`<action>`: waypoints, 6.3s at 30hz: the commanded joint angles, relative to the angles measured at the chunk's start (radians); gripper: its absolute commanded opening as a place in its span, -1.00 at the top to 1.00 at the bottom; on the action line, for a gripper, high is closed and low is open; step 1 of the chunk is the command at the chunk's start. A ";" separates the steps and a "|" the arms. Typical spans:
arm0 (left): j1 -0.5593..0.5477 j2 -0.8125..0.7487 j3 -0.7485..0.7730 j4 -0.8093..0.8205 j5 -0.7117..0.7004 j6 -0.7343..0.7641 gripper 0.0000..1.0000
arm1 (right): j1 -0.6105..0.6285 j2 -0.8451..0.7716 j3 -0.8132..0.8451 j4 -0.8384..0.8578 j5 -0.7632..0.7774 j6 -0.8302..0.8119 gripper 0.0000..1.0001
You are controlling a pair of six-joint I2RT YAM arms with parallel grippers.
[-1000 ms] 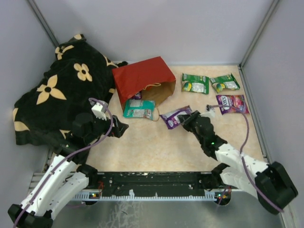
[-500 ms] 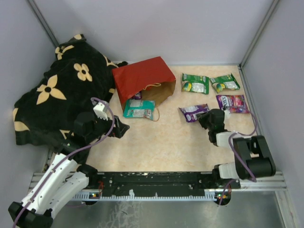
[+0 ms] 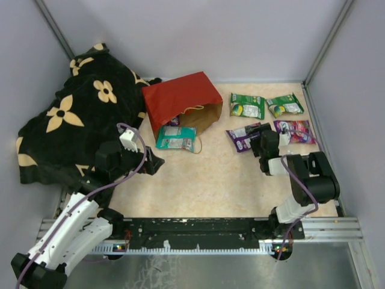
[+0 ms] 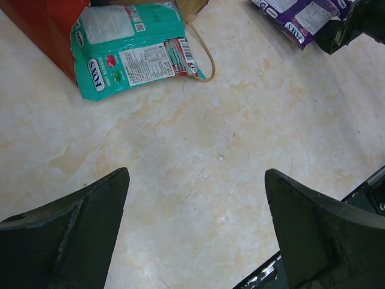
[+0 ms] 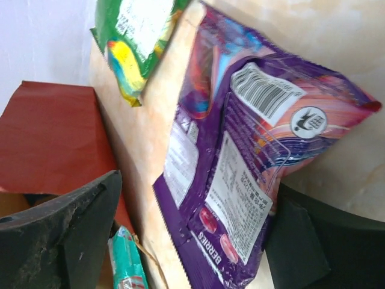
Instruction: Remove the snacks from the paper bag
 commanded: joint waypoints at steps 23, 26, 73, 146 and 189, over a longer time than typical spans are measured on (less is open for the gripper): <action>0.003 0.023 0.002 -0.012 0.004 0.007 -0.99 | 0.572 -0.121 0.203 -0.307 0.484 -0.037 -0.82; 0.003 0.025 0.001 -0.012 0.008 0.007 -0.99 | 0.464 -0.091 0.204 -0.311 0.284 -0.092 -0.68; 0.003 0.072 0.005 -0.016 0.031 0.010 -0.99 | 0.410 -0.083 0.511 -0.967 0.494 -0.831 -0.99; 0.002 0.081 0.005 -0.010 0.073 0.020 -0.99 | 0.547 0.542 0.696 0.147 0.068 -0.134 -0.16; -0.007 0.088 0.003 -0.009 0.093 0.028 -0.99 | 0.593 0.514 0.863 0.012 0.189 -0.142 1.00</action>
